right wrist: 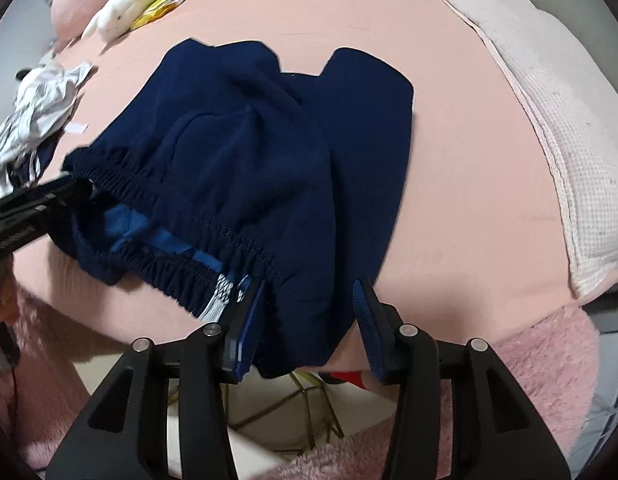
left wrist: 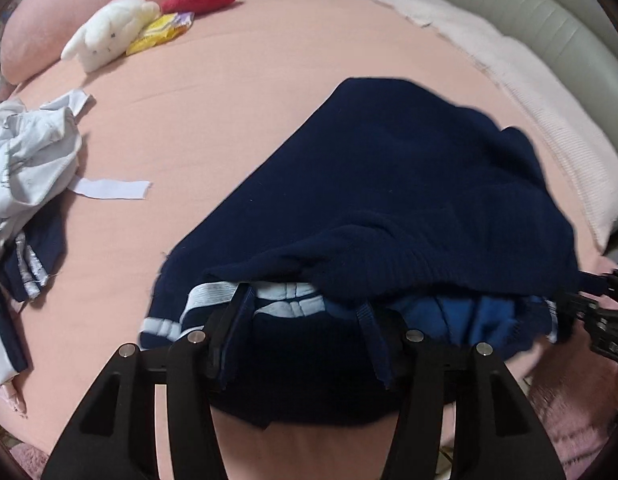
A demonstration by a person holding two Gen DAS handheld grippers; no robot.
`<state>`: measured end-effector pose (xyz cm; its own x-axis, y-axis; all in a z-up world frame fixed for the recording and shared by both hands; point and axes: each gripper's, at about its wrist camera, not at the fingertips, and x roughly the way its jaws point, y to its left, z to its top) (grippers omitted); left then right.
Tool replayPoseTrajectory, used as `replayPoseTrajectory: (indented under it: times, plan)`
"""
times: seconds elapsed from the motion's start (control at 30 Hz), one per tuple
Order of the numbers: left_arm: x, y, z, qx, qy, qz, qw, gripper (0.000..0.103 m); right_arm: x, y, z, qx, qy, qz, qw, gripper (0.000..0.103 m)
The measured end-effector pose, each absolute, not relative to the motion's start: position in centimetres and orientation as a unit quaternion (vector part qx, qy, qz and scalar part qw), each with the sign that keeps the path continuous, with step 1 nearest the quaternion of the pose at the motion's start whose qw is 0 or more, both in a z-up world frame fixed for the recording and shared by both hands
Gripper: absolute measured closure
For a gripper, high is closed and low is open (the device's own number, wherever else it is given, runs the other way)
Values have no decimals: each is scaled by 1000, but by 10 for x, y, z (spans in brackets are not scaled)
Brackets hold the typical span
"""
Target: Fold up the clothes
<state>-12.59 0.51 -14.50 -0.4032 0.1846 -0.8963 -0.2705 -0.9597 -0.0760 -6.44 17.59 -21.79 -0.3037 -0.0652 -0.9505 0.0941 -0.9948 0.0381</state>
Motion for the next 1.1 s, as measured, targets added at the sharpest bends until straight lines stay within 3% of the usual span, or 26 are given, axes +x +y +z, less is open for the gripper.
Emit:
replayPoseTrajectory:
  times: [0.07, 0.1, 0.17, 0.3, 0.43, 0.67, 0.73, 0.83, 0.9, 1.0, 1.03, 1.1]
  plan:
    - [-123, 15, -146, -521, 61, 841, 129, 54, -68, 175, -223, 588, 14, -807, 48, 49]
    - [-120, 18, -145, -519, 67, 842, 134, 65, -68, 174, -226, 588, 15, -807, 48, 48]
    - [-114, 17, -138, -513, 58, 844, 149, 72, -68, 173, -229, 585, 16, -809, 48, 48]
    - [-97, -11, -105, -489, -39, 850, 190, 72, -65, 175, -224, 572, 9, -818, 52, 53]
    - [-73, -35, -75, -469, -69, 858, 200, 72, -64, 179, -218, 558, 3, -828, 47, 55]
    - [-44, -58, -70, -513, -39, 839, 177, 72, -68, 192, -208, 539, -4, -842, 14, 54]
    - [-39, -54, -75, -528, -12, 833, 165, 72, -63, 187, -204, 548, 6, -836, 10, 47]
    - [-44, -43, -79, -529, 21, 836, 146, 67, -56, 179, -210, 571, 22, -820, 25, 41]
    - [-49, -39, -85, -536, 23, 830, 150, 56, -51, 173, -219, 585, 34, -810, 34, 41]
    - [-50, -31, -98, -546, 37, 825, 142, 54, -47, 170, -233, 601, 35, -798, 39, 41]
    - [-48, -32, -103, -548, 37, 825, 132, 55, -46, 171, -234, 600, 28, -799, 40, 41]
    - [-44, -34, -109, -550, 40, 826, 118, 78, -45, 177, -233, 591, 9, -805, 40, 46]
